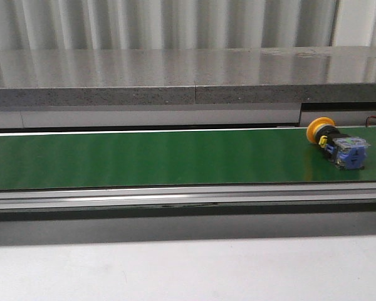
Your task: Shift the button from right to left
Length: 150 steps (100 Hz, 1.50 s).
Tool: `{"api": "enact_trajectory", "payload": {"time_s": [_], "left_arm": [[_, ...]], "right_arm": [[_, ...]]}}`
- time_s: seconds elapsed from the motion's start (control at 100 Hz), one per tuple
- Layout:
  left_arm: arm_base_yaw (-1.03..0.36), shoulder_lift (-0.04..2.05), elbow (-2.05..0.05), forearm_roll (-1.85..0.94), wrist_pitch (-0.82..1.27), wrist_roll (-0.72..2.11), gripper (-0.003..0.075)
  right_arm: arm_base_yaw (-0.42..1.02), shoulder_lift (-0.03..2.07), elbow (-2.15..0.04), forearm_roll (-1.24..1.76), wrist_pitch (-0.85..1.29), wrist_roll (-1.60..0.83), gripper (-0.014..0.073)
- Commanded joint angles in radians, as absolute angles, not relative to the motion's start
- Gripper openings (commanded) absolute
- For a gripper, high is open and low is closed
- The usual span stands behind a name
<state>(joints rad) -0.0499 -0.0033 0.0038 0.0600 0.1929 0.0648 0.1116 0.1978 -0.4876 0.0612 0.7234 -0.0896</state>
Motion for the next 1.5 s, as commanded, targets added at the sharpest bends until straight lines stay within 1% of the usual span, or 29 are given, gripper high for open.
{"api": "enact_trajectory", "payload": {"time_s": [0.0, 0.2, 0.35, 0.43, 0.55, 0.66, 0.84, 0.99, 1.04, 1.11, 1.15, 1.16, 1.18, 1.23, 1.3, 1.35, 1.49], "left_arm": [[-0.05, -0.036, 0.042, 0.061, 0.067, 0.057, -0.002], [-0.05, -0.036, 0.042, 0.061, 0.025, 0.057, -0.002], [-0.05, -0.036, 0.041, 0.059, -0.051, 0.057, -0.002], [-0.052, -0.036, 0.023, 0.059, -0.04, 0.057, -0.002], [-0.052, -0.009, -0.051, 0.059, 0.0, 0.057, -0.002], [-0.052, 0.054, -0.143, 0.055, 0.089, 0.057, -0.002], [-0.052, 0.233, -0.305, -0.035, 0.229, 0.057, -0.002], [-0.052, 0.396, -0.433, -0.031, 0.321, 0.057, -0.0013], [-0.052, 0.454, -0.466, -0.031, 0.343, 0.057, 0.0017], [-0.052, 0.518, -0.504, -0.031, 0.361, 0.057, 0.0117], [-0.052, 0.546, -0.518, -0.033, 0.365, 0.057, 0.0202], [-0.052, 0.555, -0.523, -0.033, 0.365, 0.057, 0.0235], [-0.052, 0.569, -0.53, -0.033, 0.367, 0.057, 0.0268], [-0.052, 0.598, -0.54, -0.033, 0.367, 0.057, 0.0398], [-0.052, 0.629, -0.542, -0.033, 0.356, 0.057, 0.0514], [-0.052, 0.648, -0.542, -0.033, 0.353, 0.057, 0.0543], [-0.052, 0.699, -0.542, -0.033, 0.346, 0.057, 0.0544]], "right_arm": [[0.113, 0.208, -0.509, 0.06, 0.644, -0.101, -0.0066], [0.113, 0.208, -0.509, 0.06, 0.645, -0.101, -0.0066], [0.113, 0.208, -0.509, 0.06, 0.645, -0.101, -0.0066], [0.113, 0.208, -0.509, 0.06, 0.645, -0.101, -0.0066], [0.113, 0.208, -0.509, 0.06, 0.645, -0.101, -0.0066], [0.113, 0.208, -0.509, 0.06, 0.645, -0.101, -0.0066], [0.113, 0.208, -0.509, 0.06, 0.645, -0.101, -0.0066], [0.113, 0.208, -0.509, 0.06, 0.645, -0.101, -0.0066], [0.113, 0.208, -0.509, 0.06, 0.645, -0.101, -0.0066], [0.113, 0.208, -0.509, 0.06, 0.645, -0.101, -0.0066], [0.113, 0.208, -0.509, 0.06, 0.645, -0.101, -0.0066], [0.113, 0.208, -0.509, 0.06, 0.645, -0.101, -0.0066], [0.113, 0.208, -0.509, 0.06, 0.645, -0.101, -0.0066], [0.113, 0.208, -0.509, 0.06, 0.645, -0.101, -0.0066], [0.113, 0.208, -0.509, 0.06, 0.645, -0.101, -0.0066], [0.113, 0.208, -0.509, 0.06, 0.645, -0.101, -0.0066], [0.113, 0.208, -0.509, 0.06, 0.645, -0.101, -0.0066]]}}
